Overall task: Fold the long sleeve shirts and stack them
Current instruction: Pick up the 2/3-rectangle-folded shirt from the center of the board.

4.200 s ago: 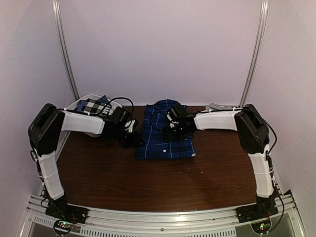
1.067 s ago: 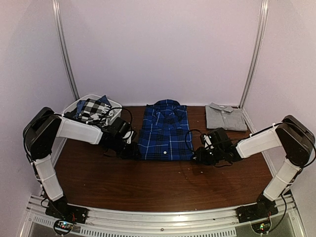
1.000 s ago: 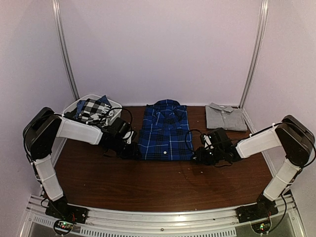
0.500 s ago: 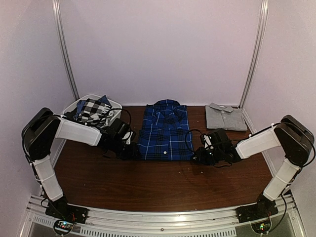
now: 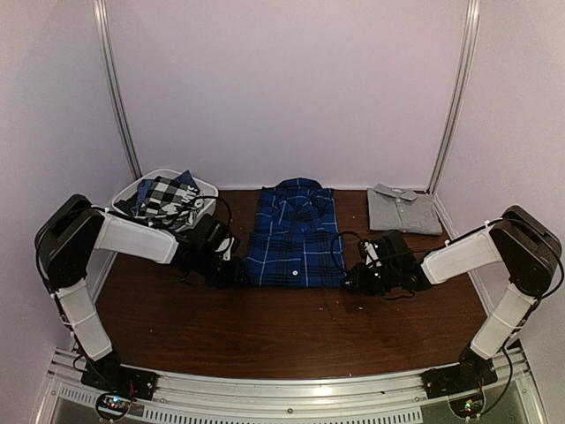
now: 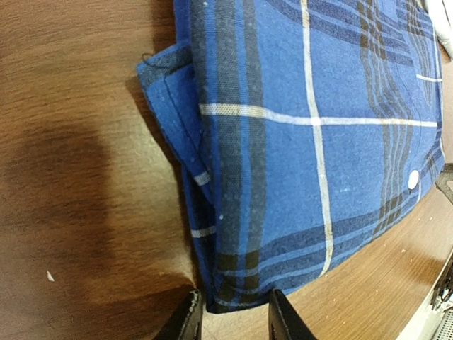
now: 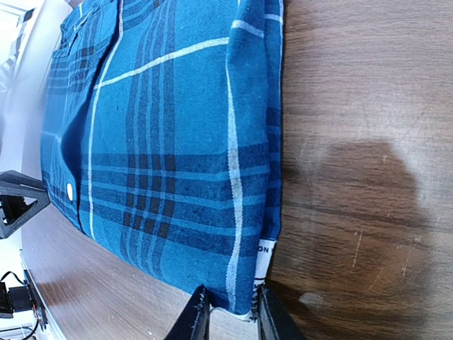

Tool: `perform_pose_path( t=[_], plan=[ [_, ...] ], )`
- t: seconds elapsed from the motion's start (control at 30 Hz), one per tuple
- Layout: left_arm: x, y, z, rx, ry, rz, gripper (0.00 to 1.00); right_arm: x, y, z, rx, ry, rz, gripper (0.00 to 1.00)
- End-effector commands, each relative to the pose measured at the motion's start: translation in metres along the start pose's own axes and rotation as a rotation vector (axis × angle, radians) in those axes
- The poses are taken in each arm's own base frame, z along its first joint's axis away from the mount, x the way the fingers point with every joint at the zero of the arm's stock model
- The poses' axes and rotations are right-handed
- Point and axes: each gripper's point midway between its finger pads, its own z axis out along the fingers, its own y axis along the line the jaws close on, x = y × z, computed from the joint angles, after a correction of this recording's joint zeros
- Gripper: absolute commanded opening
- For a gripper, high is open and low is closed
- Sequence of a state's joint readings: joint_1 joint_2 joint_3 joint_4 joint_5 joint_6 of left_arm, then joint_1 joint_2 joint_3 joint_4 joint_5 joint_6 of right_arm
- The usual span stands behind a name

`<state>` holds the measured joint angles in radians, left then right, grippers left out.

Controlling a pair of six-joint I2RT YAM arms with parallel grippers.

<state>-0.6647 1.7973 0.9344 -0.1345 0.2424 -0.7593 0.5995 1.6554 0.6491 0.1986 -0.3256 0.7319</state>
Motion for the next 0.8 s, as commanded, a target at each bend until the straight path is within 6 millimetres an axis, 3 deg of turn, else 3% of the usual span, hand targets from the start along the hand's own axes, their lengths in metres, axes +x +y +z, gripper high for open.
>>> perform_pose_path(
  t=[0.0,0.17,0.43,0.57,0.77],
  plan=[
    [0.022,0.02,0.015,-0.07,0.071,-0.043,0.31,0.004,-0.008,0.002,0.025,0.012,0.004,0.24],
    [0.02,0.018,0.016,-0.058,0.067,-0.036,0.24,-0.001,-0.004,0.001,0.019,0.002,-0.004,0.19],
    [0.011,0.002,0.011,-0.003,0.044,-0.002,0.0,-0.01,0.009,-0.004,-0.012,-0.02,-0.019,0.04],
    [0.01,-0.008,0.002,0.021,0.032,0.015,0.0,-0.008,0.013,-0.011,-0.033,-0.021,-0.029,0.0],
    [0.028,-0.009,-0.012,0.006,0.04,0.021,0.0,0.007,0.013,-0.03,-0.04,-0.014,-0.046,0.0]
  ],
)
